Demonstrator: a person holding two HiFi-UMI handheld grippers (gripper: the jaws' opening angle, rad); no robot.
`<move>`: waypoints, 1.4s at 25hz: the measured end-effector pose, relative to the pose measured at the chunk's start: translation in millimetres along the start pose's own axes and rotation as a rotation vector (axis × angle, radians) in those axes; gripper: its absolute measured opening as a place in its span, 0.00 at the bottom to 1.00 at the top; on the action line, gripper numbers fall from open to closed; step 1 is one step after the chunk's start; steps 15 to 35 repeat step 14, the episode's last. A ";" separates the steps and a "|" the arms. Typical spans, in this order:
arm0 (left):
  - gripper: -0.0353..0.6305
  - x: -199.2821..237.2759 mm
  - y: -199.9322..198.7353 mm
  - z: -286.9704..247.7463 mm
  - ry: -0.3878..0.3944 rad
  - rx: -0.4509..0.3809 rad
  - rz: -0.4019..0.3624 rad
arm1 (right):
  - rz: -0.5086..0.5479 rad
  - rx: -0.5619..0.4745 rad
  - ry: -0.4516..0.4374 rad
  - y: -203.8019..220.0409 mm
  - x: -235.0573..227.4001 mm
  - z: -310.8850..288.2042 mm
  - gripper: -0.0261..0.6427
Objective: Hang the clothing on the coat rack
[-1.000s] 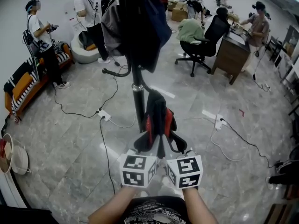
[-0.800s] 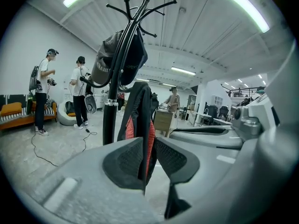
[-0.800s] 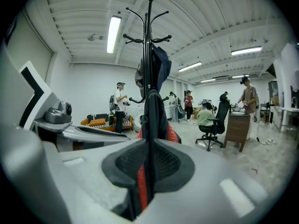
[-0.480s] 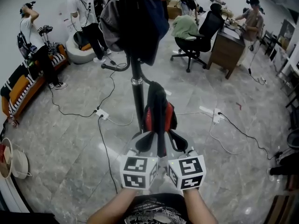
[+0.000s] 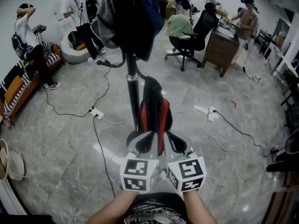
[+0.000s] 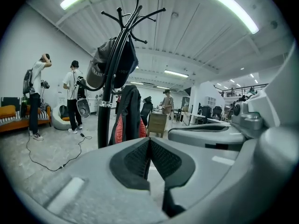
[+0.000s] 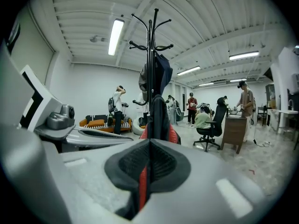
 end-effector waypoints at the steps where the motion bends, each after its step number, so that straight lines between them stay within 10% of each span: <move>1: 0.06 -1.0 -1.3 0.1 0.002 -0.006 0.003 | 0.004 -0.001 0.000 0.0 -0.5 1.3 0.04; 35: 0.06 -4.9 -2.3 6.5 -0.014 -0.012 -0.001 | 0.020 0.015 -0.010 -2.1 -1.9 8.1 0.04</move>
Point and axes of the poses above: the fingertips, and each gripper's own axes: z backward along the fingers, x to its left, y out of its underside, the point moved 7 cm from there along z, backward along the fingers, and after that the axes turned 2 degrees about -z, right-handed, at the moved point
